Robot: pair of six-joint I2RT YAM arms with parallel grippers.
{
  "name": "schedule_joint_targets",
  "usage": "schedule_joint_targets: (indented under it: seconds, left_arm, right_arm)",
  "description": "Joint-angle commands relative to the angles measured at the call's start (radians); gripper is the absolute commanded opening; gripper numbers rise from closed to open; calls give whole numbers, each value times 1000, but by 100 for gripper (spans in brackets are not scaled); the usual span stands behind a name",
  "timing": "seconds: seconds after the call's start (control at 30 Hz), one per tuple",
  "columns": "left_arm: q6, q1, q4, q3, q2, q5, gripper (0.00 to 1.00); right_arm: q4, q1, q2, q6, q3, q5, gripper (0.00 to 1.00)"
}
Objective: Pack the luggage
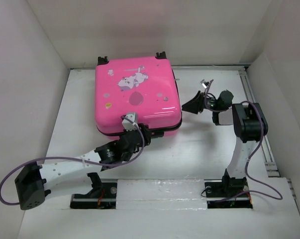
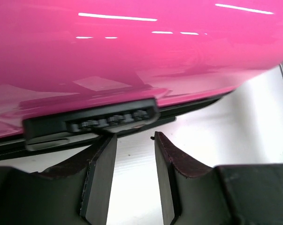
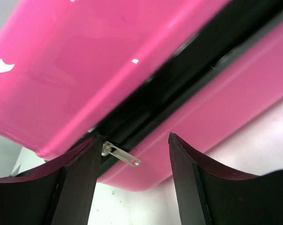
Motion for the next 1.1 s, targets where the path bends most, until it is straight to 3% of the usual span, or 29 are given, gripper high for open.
schedule_joint_targets:
  seconds: [0.0, 0.3, 0.57, 0.67, 0.77, 0.87, 0.93, 1.07]
  left_arm:
    - [37, -41, 43, 64, 21, 11, 34]
    - [5, -41, 34, 68, 63, 33, 34]
    - [-5, -41, -70, 68, 15, -133, 35]
    - [-4, -10, -70, 58, 15, -125, 35]
    - [5, -1, -5, 25, 5, -65, 35]
    - [26, -1, 42, 9, -17, -4, 34]
    - [26, -30, 42, 0, -17, 14, 26]
    - [37, -67, 42, 0, -17, 68, 20]
  right_arm:
    - [538, 37, 20, 35, 51, -104, 65]
    - [538, 89, 73, 53, 42, -123, 66]
    - [538, 207, 0, -16, -87, -83, 51]
    - [538, 218, -28, -16, -118, -63, 42]
    - [538, 218, -19, -25, -156, -28, 43]
    - [538, 207, -9, -37, -191, -18, 53]
    - [538, 207, -9, -62, -214, -9, 54]
    - [538, 228, -20, -73, -234, -9, 54]
